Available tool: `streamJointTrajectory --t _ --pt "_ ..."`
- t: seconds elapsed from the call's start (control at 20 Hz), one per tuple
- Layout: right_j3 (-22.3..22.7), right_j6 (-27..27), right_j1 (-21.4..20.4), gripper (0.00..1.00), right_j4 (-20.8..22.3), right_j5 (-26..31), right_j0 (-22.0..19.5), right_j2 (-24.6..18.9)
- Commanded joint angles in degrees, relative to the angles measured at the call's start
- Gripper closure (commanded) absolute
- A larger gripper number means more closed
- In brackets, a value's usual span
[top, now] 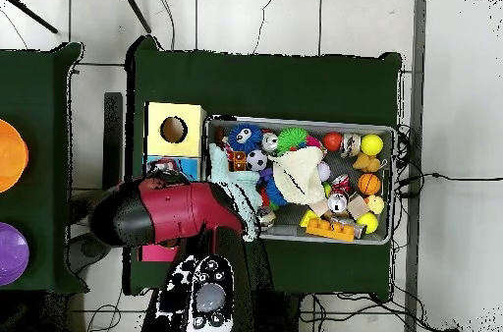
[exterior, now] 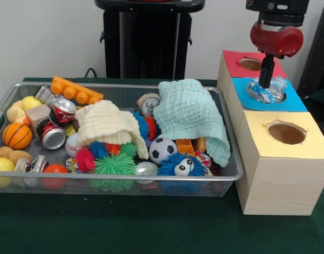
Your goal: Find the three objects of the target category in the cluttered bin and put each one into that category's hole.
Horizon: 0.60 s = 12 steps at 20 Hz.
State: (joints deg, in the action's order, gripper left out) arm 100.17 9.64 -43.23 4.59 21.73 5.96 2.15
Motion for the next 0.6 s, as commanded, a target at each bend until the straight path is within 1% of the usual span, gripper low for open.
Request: streamJointTrajectory --t 0.05,0.35,0.6 --pt "-2.37 20.85 3.16 1.00 -2.96 -2.53 0.07 -0.35" --pt "-2.19 21.05 4.42 1.00 -3.24 -4.46 0.05 -0.64" --pt "-1.93 20.87 4.59 1.00 -3.69 -5.23 0.15 -0.86"
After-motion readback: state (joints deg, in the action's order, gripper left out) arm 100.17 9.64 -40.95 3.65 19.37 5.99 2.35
